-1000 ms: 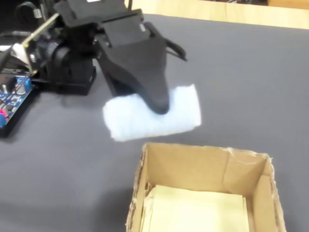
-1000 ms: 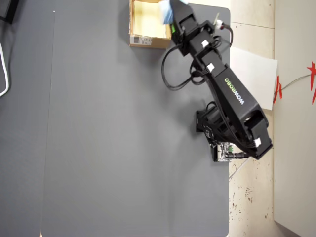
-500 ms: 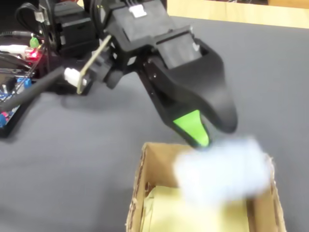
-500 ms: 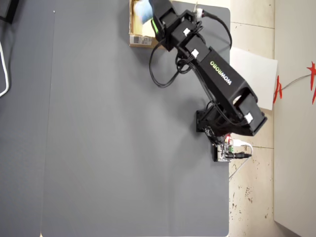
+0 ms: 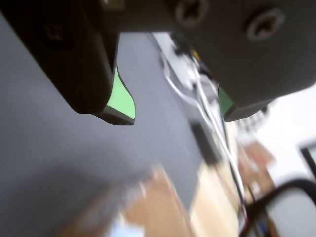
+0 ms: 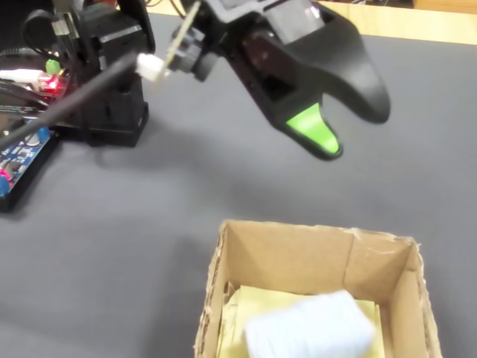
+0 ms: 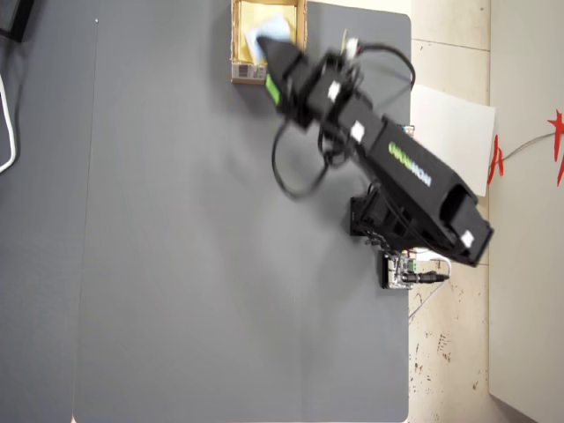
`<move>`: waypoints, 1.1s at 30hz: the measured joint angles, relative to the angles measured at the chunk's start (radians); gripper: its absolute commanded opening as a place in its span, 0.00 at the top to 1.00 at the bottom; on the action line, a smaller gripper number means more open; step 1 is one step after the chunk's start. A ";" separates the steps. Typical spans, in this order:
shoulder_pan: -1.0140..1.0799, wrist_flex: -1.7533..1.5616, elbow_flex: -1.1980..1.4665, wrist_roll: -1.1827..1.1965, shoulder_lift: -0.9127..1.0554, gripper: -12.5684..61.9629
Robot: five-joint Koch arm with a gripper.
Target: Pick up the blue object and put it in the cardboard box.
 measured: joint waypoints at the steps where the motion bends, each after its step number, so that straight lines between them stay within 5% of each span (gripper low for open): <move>1: -0.035 -0.002 0.020 0.000 0.023 0.38; 18: -0.462 -0.015 0.465 0.002 0.327 0.37; 33: -0.471 -0.499 0.917 0.170 0.327 0.37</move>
